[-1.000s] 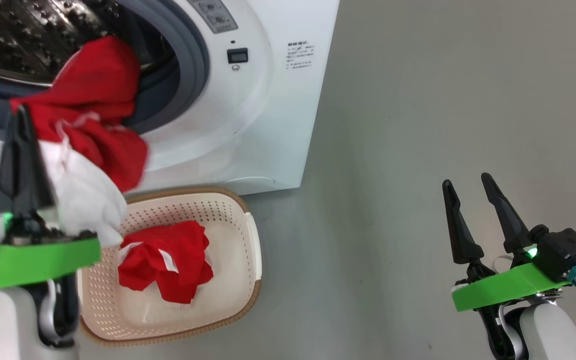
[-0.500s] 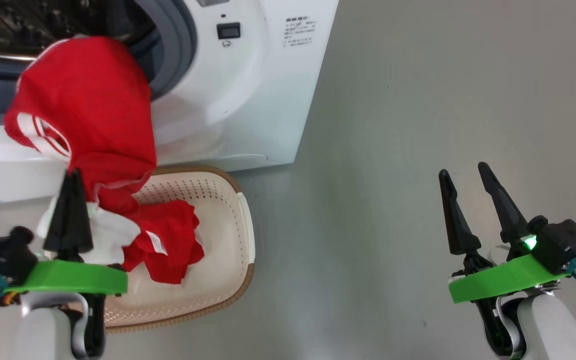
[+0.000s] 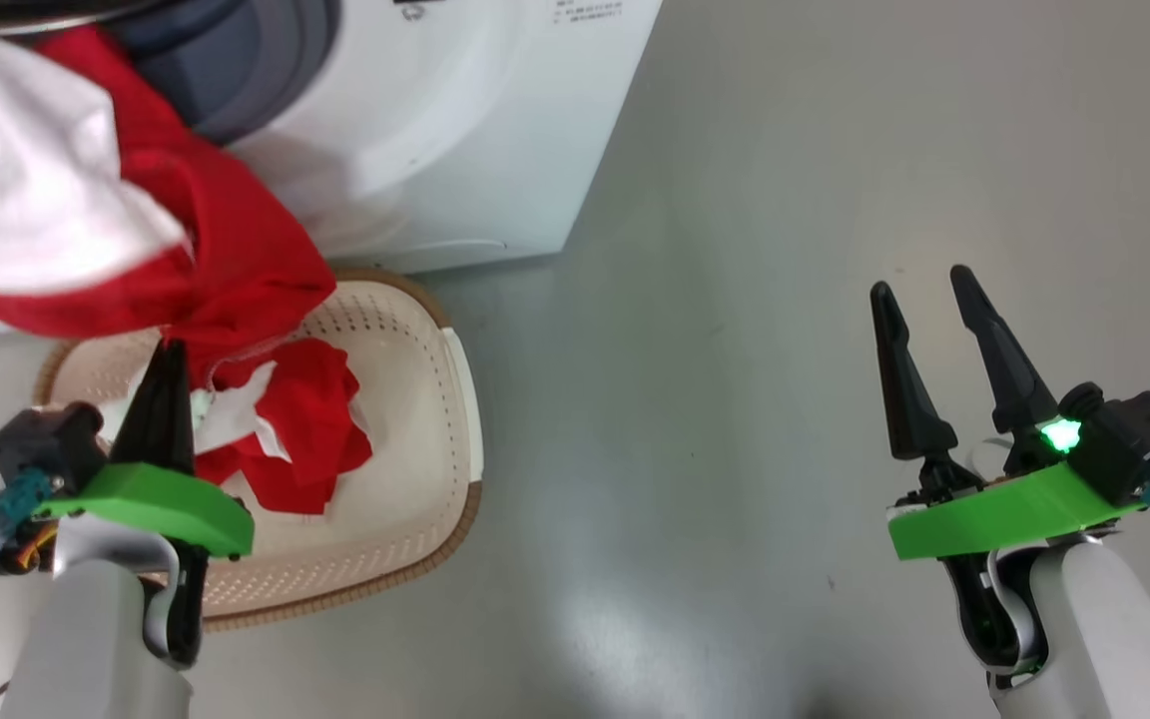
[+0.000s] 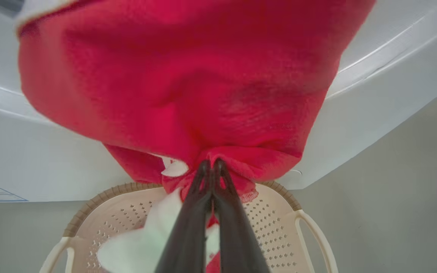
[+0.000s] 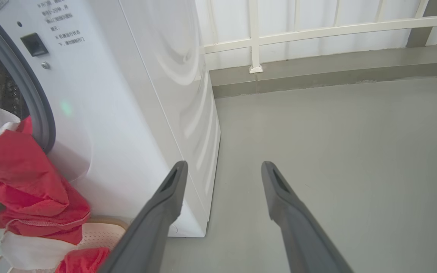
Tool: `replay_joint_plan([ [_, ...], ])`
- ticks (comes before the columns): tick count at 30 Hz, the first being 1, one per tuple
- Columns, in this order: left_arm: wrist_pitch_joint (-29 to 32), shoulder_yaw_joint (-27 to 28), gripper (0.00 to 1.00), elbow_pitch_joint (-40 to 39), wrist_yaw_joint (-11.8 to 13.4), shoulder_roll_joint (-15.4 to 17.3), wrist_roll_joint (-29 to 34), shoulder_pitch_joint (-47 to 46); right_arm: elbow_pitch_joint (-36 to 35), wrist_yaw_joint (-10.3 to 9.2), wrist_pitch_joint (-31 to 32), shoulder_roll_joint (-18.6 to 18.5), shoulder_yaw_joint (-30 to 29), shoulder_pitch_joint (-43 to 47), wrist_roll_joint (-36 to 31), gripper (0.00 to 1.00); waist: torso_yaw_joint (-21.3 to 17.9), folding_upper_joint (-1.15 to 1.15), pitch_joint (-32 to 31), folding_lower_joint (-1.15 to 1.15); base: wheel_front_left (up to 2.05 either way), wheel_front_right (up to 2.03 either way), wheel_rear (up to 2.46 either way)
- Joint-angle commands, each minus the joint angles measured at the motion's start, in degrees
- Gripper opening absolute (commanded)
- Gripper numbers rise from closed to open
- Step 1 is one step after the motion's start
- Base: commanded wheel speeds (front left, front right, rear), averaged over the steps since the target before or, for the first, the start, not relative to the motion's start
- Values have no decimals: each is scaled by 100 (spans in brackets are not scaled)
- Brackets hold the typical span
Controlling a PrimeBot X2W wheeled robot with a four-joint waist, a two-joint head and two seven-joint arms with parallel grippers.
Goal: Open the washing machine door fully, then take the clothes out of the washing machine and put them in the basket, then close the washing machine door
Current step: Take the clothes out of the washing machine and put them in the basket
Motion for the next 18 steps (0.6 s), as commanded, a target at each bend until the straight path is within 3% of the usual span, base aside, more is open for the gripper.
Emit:
replay_joint_plan([
  [1,-29,94,0,58,-30,219,77,-74,-154,28,-36,1,153,-54,60,100,-86,0,212,0,0,0,0],
  [18,-29,-106,0,2047,-31,503,268,-1086,-241,28,-36,1,297,-359,200,100,-195,0,908,0,0,0,0],
])
